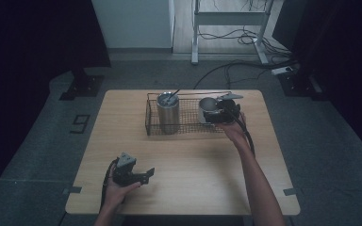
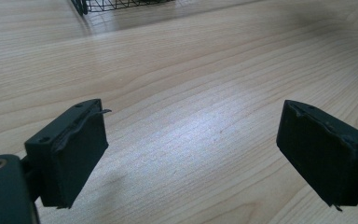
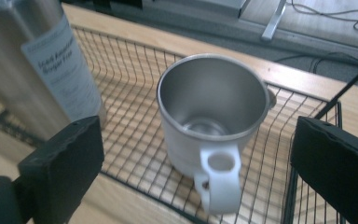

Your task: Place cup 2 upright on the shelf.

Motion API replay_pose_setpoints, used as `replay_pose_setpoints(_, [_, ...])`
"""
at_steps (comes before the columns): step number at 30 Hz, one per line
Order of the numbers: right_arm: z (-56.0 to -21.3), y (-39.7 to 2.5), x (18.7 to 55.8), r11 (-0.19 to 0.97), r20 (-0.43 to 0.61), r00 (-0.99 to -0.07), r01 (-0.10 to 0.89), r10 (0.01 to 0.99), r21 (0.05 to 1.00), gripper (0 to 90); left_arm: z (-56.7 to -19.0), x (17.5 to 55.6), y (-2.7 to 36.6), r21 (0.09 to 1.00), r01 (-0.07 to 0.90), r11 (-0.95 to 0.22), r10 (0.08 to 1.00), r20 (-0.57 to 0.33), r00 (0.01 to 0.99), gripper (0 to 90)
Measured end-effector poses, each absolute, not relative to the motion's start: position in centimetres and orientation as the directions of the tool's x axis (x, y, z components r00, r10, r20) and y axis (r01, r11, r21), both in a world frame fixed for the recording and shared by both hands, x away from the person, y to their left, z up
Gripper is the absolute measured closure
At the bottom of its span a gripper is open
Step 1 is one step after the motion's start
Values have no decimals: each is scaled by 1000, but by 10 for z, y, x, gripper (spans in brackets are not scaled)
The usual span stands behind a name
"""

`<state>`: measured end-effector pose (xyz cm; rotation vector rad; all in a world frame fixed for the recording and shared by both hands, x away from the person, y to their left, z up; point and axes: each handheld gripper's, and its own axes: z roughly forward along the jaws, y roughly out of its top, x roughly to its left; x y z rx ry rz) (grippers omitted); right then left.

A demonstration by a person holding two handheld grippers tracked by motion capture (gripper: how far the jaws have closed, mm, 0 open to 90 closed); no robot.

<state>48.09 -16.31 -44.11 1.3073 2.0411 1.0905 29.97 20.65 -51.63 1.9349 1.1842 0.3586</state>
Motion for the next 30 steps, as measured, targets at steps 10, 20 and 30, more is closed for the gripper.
replay_pose_setpoints(10, [-443,-172,452,219,29,-443,497,896,840,49,-515,298,205,767,601,-223,836,-166,522,86])
replay_pose_setpoints(20, [-447,-180,416,230,22,-476,464,879,855,69,-514,297,205,768,600,-223,835,-167,524,86])
replay_pose_setpoints(30, [-466,-198,384,213,42,-481,462,876,861,87,-516,297,203,763,603,-232,835,-162,526,86])
